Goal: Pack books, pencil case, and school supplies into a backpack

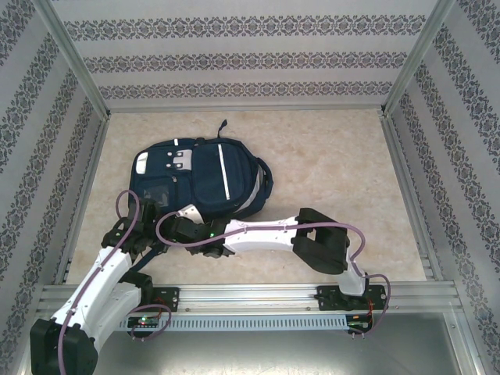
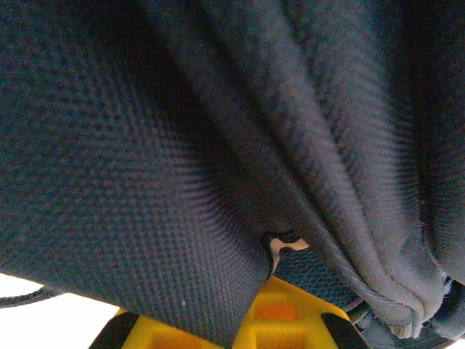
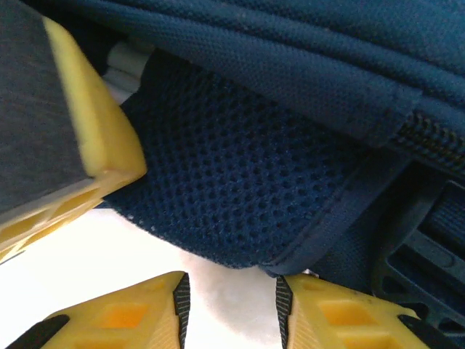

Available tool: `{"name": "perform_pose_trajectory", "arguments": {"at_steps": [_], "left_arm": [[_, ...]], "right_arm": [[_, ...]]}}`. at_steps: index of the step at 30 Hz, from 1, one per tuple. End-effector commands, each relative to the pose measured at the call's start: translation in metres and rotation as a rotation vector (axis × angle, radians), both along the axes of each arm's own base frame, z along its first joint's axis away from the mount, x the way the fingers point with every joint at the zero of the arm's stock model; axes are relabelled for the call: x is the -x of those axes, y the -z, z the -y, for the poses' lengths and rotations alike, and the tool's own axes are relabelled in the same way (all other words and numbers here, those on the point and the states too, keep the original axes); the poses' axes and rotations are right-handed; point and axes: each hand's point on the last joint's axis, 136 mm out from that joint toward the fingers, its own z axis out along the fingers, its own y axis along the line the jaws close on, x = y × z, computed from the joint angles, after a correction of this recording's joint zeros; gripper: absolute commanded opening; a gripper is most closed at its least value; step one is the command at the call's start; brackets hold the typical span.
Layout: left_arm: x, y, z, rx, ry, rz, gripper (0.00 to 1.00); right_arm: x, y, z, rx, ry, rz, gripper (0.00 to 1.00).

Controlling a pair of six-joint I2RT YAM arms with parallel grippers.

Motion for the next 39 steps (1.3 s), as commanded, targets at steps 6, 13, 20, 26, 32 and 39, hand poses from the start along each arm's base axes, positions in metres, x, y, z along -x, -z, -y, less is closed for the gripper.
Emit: {"name": "perform_pose_trajectory", "arguments": {"at_steps": [6, 13, 20, 26, 32, 39], "left_arm": [[-0.006, -0.018, 0.002, -0.013, 0.033, 0.043, 0.06], [-0.008, -0.021, 0.002, -0.017, 0.033, 0.048, 0.06], [-0.008, -0.022, 0.003, -0.017, 0.039, 0.042, 0.06], [-0.008, -0.024, 0.003, -0.019, 0.042, 0.038, 0.06], [-0.008, -0.025, 0.003, -0.017, 0.039, 0.039, 0.05], [-0.009, -0.028, -0.002, -0.053, 0.039, 0.031, 0.05]], "right_arm": [[-0.010, -0.003, 0.014, 0.037, 0.096, 0.072, 0.42], [0.003, -0.017, 0.020, -0.054, 0.056, 0.049, 0.46], [0.002, -0.001, 0.019, -0.045, 0.036, 0.035, 0.47], [-0.016, 0.006, 0.021, -0.054, 0.074, 0.038, 0.50], [-0.029, 0.010, 0.012, -0.050, 0.059, 0.054, 0.31], [-0.027, -0.003, 0.029, -0.053, 0.082, 0.067, 0.00]]}}
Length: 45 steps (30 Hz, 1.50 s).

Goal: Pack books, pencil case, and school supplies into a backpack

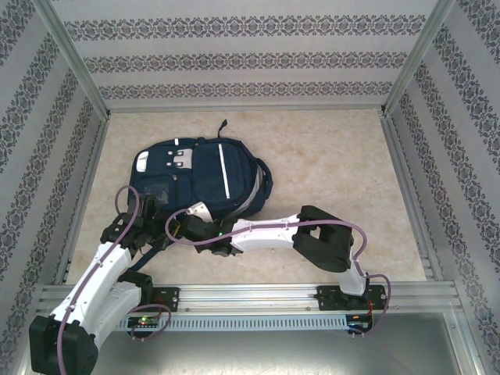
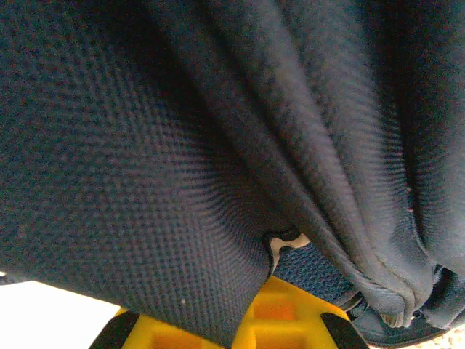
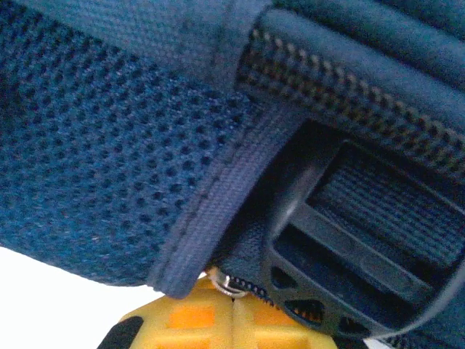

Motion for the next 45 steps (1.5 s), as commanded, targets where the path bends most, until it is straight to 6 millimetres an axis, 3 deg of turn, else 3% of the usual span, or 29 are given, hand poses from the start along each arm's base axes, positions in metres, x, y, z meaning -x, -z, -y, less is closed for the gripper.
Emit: {"name": "perform_pose_trajectory", "arguments": {"at_steps": [1, 5, 12, 17, 19, 21, 23, 29, 40, 45], "left_arm": [[-0.005, -0.017, -0.001, -0.032, 0.027, 0.038, 0.05], [-0.006, -0.018, -0.008, -0.086, 0.034, 0.026, 0.01], [-0.016, -0.039, -0.024, -0.209, 0.074, 0.049, 0.00], [-0.031, -0.050, -0.011, -0.151, 0.099, 0.109, 0.00], [-0.036, -0.053, -0.006, -0.134, 0.117, 0.127, 0.00], [-0.041, -0.053, -0.002, -0.121, 0.137, 0.150, 0.00], [-0.044, -0.047, 0.002, -0.111, 0.151, 0.166, 0.00], [-0.035, -0.003, -0.001, -0.132, 0.164, 0.092, 0.00], [-0.056, 0.025, -0.005, -0.226, 0.191, 0.101, 0.00], [-0.056, 0.043, -0.002, -0.251, 0.217, 0.081, 0.01]], "right_arm": [[-0.009, -0.020, 0.014, -0.027, 0.044, 0.041, 0.00], [-0.008, -0.024, 0.040, -0.012, 0.082, 0.032, 0.00], [-0.008, -0.025, 0.081, 0.011, 0.145, 0.013, 0.00], [-0.005, -0.034, 0.073, -0.037, 0.114, 0.005, 0.02], [-0.005, -0.042, 0.062, -0.066, 0.093, 0.013, 0.18], [-0.006, -0.045, 0.053, -0.075, 0.076, 0.019, 0.26], [-0.009, -0.043, 0.046, -0.062, 0.075, 0.015, 0.27], [-0.019, -0.034, 0.033, -0.037, 0.078, 0.007, 0.27], [-0.073, 0.004, 0.056, 0.072, 0.178, -0.052, 0.25], [-0.073, 0.009, 0.058, 0.067, 0.163, -0.078, 0.29]]}}
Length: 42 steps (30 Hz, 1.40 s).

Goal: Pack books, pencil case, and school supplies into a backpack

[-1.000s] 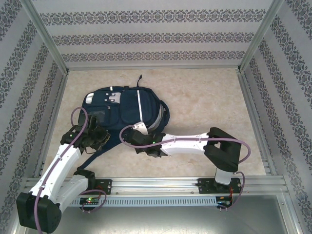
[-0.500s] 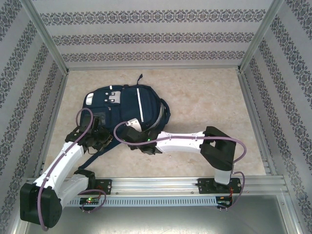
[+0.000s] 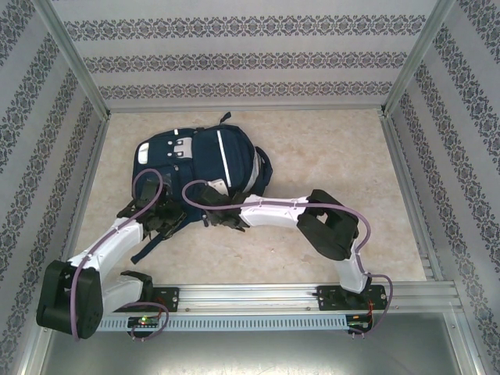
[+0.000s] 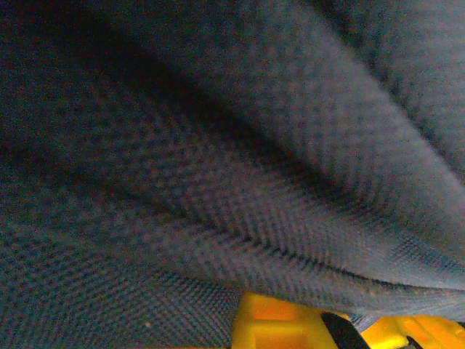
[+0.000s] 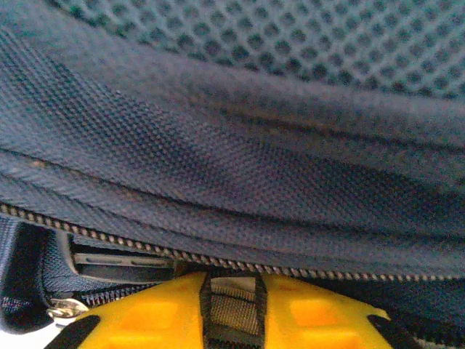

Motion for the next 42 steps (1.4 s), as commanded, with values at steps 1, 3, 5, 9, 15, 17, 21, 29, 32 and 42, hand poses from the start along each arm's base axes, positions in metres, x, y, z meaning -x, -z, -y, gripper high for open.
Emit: {"name": "perform_pose_trajectory", "arguments": {"at_steps": [1, 3, 5, 9, 15, 17, 21, 29, 32, 42], "left_arm": [[-0.005, 0.014, -0.005, -0.069, 0.020, 0.031, 0.01], [-0.004, 0.018, -0.003, -0.070, 0.028, 0.017, 0.01], [-0.004, 0.020, -0.002, -0.075, 0.037, 0.005, 0.01], [-0.005, 0.025, 0.001, -0.076, 0.049, -0.011, 0.01], [-0.005, 0.027, 0.003, -0.079, 0.064, -0.019, 0.01], [-0.004, 0.026, 0.002, -0.082, 0.064, -0.020, 0.01], [-0.001, 0.028, 0.002, -0.081, 0.069, -0.033, 0.00], [0.002, 0.029, 0.003, -0.075, 0.072, -0.044, 0.00], [0.002, 0.028, 0.003, -0.074, 0.072, -0.044, 0.00], [0.000, 0.022, 0.000, -0.098, 0.076, -0.040, 0.00]], "right_arm": [[0.005, 0.003, 0.005, 0.026, -0.026, -0.018, 0.32], [0.011, -0.007, 0.002, 0.007, -0.042, 0.002, 0.36], [0.018, -0.019, 0.000, 0.020, -0.056, 0.041, 0.39], [0.033, -0.019, -0.012, 0.023, -0.092, 0.059, 0.39], [0.040, 0.003, -0.027, 0.056, -0.117, 0.054, 0.37], [0.039, 0.011, -0.030, 0.082, -0.119, 0.056, 0.37], [0.029, 0.017, -0.026, 0.124, -0.087, 0.084, 0.40], [0.016, 0.027, -0.029, 0.143, -0.071, 0.094, 0.41], [0.012, 0.029, -0.032, 0.150, -0.062, 0.107, 0.39], [0.014, 0.012, -0.016, 0.123, -0.027, 0.121, 0.00]]}}
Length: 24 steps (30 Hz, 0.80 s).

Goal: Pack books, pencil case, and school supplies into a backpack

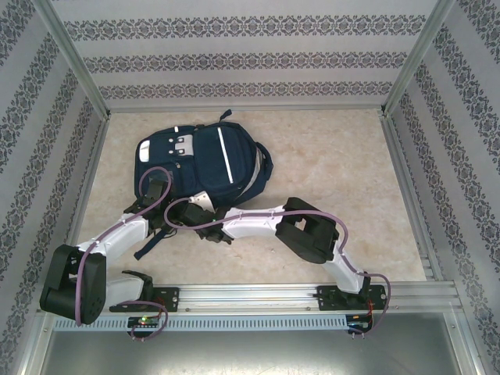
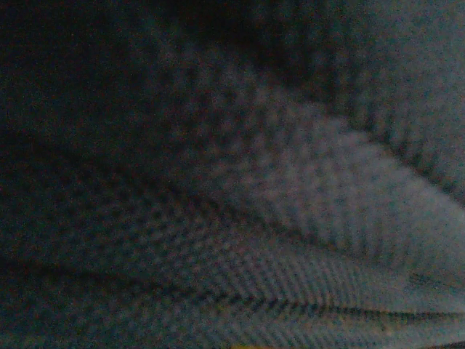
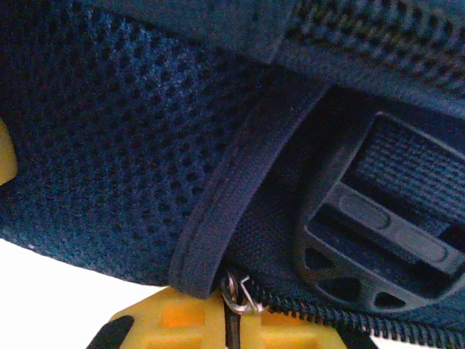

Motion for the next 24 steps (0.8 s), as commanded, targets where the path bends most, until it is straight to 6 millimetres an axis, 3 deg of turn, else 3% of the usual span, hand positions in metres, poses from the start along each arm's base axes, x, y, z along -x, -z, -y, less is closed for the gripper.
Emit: {"name": "perform_pose_trajectory", "arguments": {"at_steps": [1, 8, 18, 24], "left_arm": [[0.012, 0.009, -0.006, -0.072, 0.032, -0.062, 0.00], [0.013, -0.004, -0.026, -0.173, 0.020, -0.081, 0.00], [0.022, -0.023, -0.081, -0.294, -0.098, -0.127, 0.00], [0.017, -0.028, -0.091, -0.278, -0.116, -0.111, 0.00]], "right_arm": [[-0.005, -0.017, 0.024, 0.015, 0.053, 0.029, 0.00], [0.001, -0.028, 0.063, -0.019, 0.122, -0.020, 0.00], [0.001, -0.020, 0.140, 0.028, 0.246, -0.076, 0.00], [0.005, -0.021, 0.136, -0.100, 0.197, -0.163, 0.00]]}}
